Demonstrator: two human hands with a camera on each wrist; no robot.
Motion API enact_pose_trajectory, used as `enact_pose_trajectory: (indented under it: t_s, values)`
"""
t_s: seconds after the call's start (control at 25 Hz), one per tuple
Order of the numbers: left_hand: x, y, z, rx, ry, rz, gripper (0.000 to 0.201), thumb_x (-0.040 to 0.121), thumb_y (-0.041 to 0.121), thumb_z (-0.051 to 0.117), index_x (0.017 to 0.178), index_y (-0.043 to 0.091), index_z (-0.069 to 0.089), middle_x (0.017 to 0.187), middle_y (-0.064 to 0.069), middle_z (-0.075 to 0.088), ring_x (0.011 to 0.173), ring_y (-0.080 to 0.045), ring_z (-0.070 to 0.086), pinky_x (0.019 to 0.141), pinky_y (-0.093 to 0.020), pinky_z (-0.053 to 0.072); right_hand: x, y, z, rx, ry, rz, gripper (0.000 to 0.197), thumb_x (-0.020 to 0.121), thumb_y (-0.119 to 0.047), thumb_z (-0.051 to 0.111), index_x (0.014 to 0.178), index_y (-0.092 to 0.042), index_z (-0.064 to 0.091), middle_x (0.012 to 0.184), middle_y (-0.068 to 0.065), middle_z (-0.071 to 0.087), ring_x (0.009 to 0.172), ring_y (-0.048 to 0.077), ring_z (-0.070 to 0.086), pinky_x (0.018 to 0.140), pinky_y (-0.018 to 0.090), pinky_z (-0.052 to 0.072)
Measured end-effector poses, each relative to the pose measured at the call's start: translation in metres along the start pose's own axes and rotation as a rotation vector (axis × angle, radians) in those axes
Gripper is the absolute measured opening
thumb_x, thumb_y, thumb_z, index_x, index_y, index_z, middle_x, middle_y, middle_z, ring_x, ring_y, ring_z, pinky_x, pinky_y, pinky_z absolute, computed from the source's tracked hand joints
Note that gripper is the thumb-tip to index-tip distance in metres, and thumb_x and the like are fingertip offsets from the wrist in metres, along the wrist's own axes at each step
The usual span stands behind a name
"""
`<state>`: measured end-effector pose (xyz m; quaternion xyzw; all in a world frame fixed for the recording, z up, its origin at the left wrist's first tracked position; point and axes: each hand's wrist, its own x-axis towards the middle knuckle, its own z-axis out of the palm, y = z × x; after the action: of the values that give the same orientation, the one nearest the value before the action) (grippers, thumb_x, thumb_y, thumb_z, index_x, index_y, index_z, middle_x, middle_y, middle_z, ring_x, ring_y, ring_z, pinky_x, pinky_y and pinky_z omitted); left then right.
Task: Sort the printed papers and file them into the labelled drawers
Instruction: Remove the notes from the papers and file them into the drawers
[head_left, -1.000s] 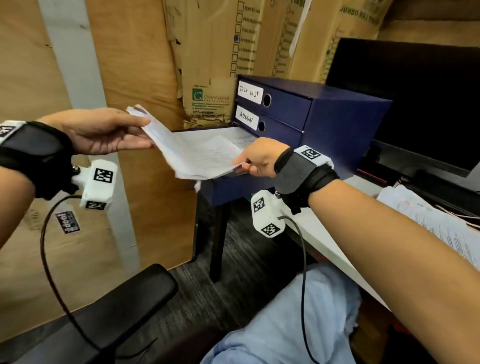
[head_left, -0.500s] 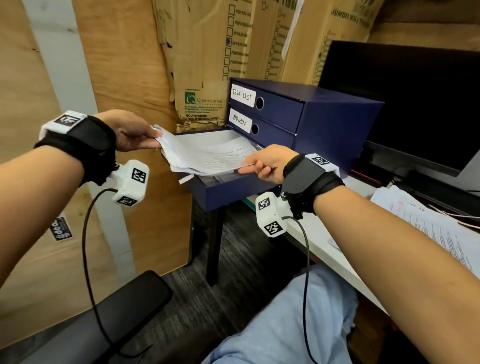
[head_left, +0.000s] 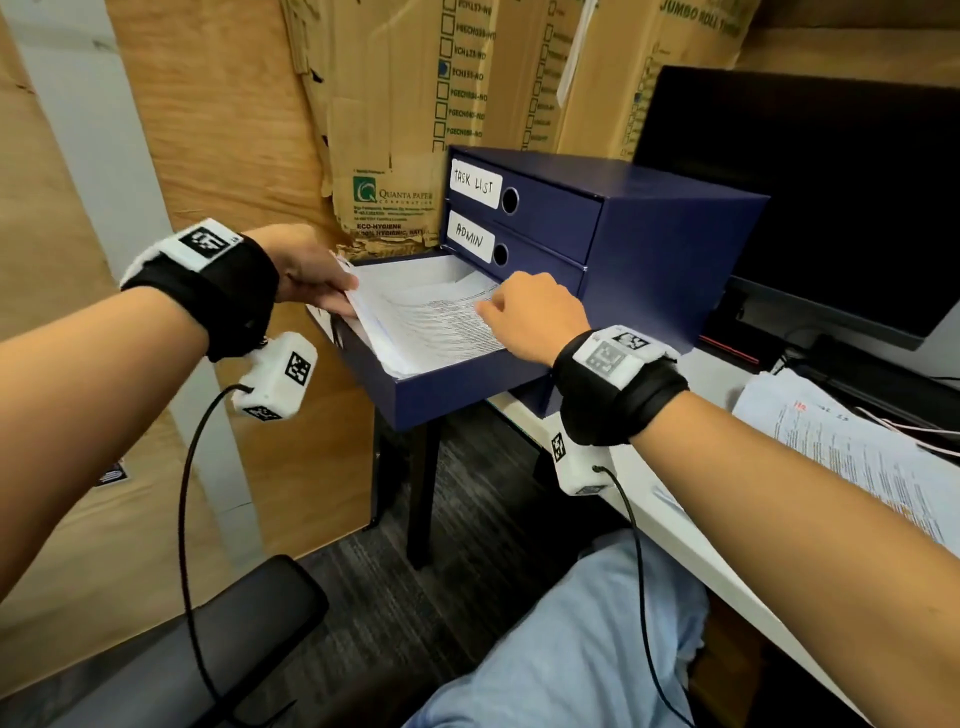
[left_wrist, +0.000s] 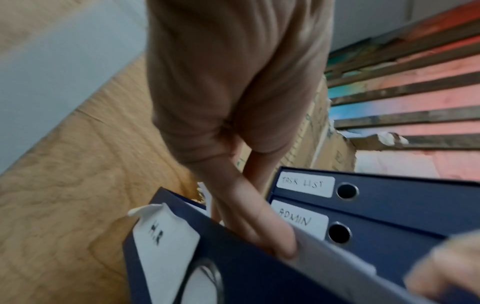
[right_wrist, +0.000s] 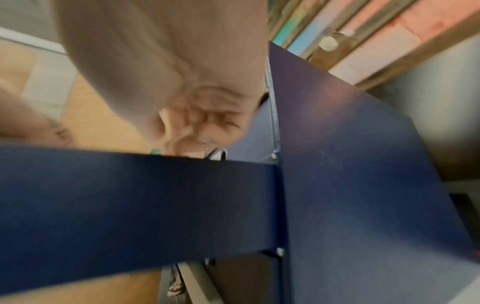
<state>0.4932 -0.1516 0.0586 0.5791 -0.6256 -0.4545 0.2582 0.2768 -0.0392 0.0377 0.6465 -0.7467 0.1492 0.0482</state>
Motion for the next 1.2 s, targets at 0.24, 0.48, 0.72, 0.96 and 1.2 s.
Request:
enact_pose_trajectory:
  t_s: [0.24, 0.48, 0.72, 0.96, 1.2]
  values:
    - [0.007, 0.014, 0.035, 0.366, -0.095, 0.051, 0.019, 0.088, 0.009, 0.067, 0.077, -0.005, 0.059, 0.054, -0.010, 0.064, 0.048, -0.018, 0.062, 0.055, -0.027, 0.057, -0.034, -0.014, 0.015, 0.099, 0.284, -0.819, 0.040, 0.096, -0.038, 0.048, 0.129, -0.017, 0.059, 0.116, 0.007, 0.061, 0.110, 0.023, 0.053, 0.096, 0.035, 0.037]
    - [0.010, 0.014, 0.044, 0.911, -0.140, 0.257, 0.015, 0.085, 0.025, 0.067, 0.088, 0.010, 0.064, 0.085, -0.006, 0.067, 0.074, -0.017, 0.057, 0.056, -0.021, 0.046, -0.028, -0.020, 0.046, -0.134, 0.223, -1.211, 0.030, 0.096, -0.032, 0.051, 0.111, -0.014, 0.070, 0.136, 0.011, 0.056, 0.131, 0.032, 0.044, 0.116, 0.045, 0.024]
    - [0.013, 0.015, 0.035, 0.959, 0.135, 0.471, 0.038, 0.092, 0.033, 0.060, 0.115, 0.004, 0.067, 0.109, -0.015, 0.066, 0.098, -0.029, 0.059, 0.082, -0.034, 0.047, -0.009, 0.036, 0.042, -0.256, 0.390, -1.072, 0.027, 0.093, -0.023, 0.048, 0.090, -0.012, 0.073, 0.121, 0.006, 0.066, 0.123, 0.036, 0.051, 0.115, 0.050, 0.026]
    - [0.013, 0.012, 0.086, 0.927, -0.218, 0.471, 0.050, 0.095, 0.024, 0.056, 0.141, 0.008, 0.046, 0.141, -0.007, 0.051, 0.129, -0.022, 0.049, 0.105, -0.026, 0.035, -0.014, 0.081, 0.025, -0.503, 0.472, -0.681, 0.031, 0.084, -0.026, 0.049, 0.066, -0.015, 0.072, 0.144, 0.016, 0.048, 0.141, 0.042, 0.027, 0.117, 0.055, 0.015]
    - [0.015, 0.025, 0.151, 0.891, -0.315, 0.599, 0.028, 0.093, 0.015, 0.053, 0.114, -0.002, 0.059, 0.114, -0.016, 0.065, 0.105, -0.030, 0.061, 0.086, -0.034, 0.049, -0.020, 0.089, 0.025, -0.574, 0.404, -0.528, 0.032, 0.085, -0.032, 0.049, 0.070, -0.020, 0.075, 0.156, 0.019, 0.025, 0.147, 0.038, 0.011, 0.118, 0.056, 0.004]
